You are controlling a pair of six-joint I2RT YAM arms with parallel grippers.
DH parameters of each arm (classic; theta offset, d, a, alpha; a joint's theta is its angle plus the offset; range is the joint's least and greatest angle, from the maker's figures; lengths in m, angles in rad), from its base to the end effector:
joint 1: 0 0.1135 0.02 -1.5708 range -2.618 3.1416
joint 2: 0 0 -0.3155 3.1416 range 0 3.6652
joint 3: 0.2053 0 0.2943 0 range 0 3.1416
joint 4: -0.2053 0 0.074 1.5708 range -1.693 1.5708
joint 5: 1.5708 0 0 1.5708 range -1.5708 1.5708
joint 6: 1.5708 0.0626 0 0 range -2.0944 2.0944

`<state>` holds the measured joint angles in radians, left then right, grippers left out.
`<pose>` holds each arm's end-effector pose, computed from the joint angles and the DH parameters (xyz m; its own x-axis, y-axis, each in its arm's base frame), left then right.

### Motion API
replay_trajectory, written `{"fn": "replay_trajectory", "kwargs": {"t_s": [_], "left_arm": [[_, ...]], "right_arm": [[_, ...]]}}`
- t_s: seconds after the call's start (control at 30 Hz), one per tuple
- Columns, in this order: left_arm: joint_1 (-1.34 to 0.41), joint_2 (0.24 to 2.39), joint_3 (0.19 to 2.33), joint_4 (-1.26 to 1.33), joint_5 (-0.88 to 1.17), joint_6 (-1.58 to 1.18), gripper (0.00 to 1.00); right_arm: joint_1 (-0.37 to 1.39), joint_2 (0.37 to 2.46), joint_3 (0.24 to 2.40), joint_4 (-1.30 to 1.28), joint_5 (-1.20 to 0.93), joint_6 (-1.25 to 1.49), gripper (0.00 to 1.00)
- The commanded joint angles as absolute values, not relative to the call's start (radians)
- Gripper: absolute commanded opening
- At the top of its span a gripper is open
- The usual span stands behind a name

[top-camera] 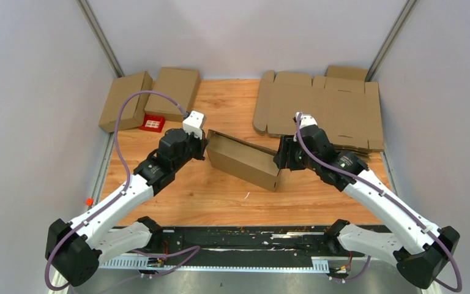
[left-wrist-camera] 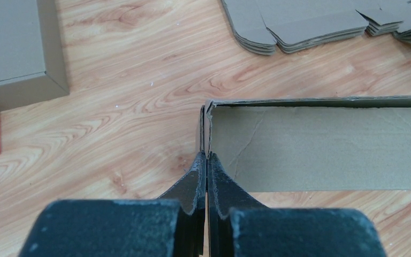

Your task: Fold the paper box

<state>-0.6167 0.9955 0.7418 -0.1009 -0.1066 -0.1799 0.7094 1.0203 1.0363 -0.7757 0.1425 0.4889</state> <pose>0.2242 -0.1508 0.3167 -0.3670 0.0421 -0.9293 0.4350 0.8908 -0.1314 0.1884 0.1500 0.3533 -0.7275 -0.0118 -0.6860 -0.2548 0.9330 0.2542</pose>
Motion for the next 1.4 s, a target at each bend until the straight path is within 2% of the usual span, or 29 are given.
{"fn": "replay_trajectory", "kwargs": {"t_s": [0.0,0.13,0.6,0.7,0.73,0.8,0.87,1.2,1.37], "left_arm": [[-0.623,1.001,0.770,-0.145,-0.099,-0.189,0.00],[-0.624,1.005,0.772,-0.144,-0.097,-0.189,0.00],[-0.623,1.011,0.773,-0.145,-0.095,-0.187,0.00],[-0.624,1.013,0.773,-0.148,-0.095,-0.188,0.00],[-0.624,1.013,0.773,-0.147,-0.095,-0.189,0.00],[-0.624,1.013,0.773,-0.147,-0.094,-0.189,0.00],[-0.623,1.015,0.773,-0.146,-0.095,-0.189,0.00],[-0.624,1.013,0.773,-0.149,-0.097,-0.188,0.00],[-0.624,1.016,0.773,-0.148,-0.094,-0.189,0.00]], "right_arm": [[0.675,0.982,1.005,-0.718,0.131,0.514,0.52],[0.670,0.967,0.986,-0.719,0.149,0.514,0.46],[0.671,1.044,0.980,-0.785,0.159,0.448,0.35],[0.670,1.048,0.982,-0.811,0.182,0.440,0.35],[0.670,1.045,0.984,-0.816,0.183,0.443,0.38],[0.670,1.033,0.990,-0.816,0.161,0.441,0.51],[0.667,1.011,0.998,-0.813,0.150,0.440,0.53],[0.623,0.985,0.974,-0.809,0.119,0.441,0.42],[0.621,1.014,0.945,-0.807,0.089,0.435,0.40]]}}
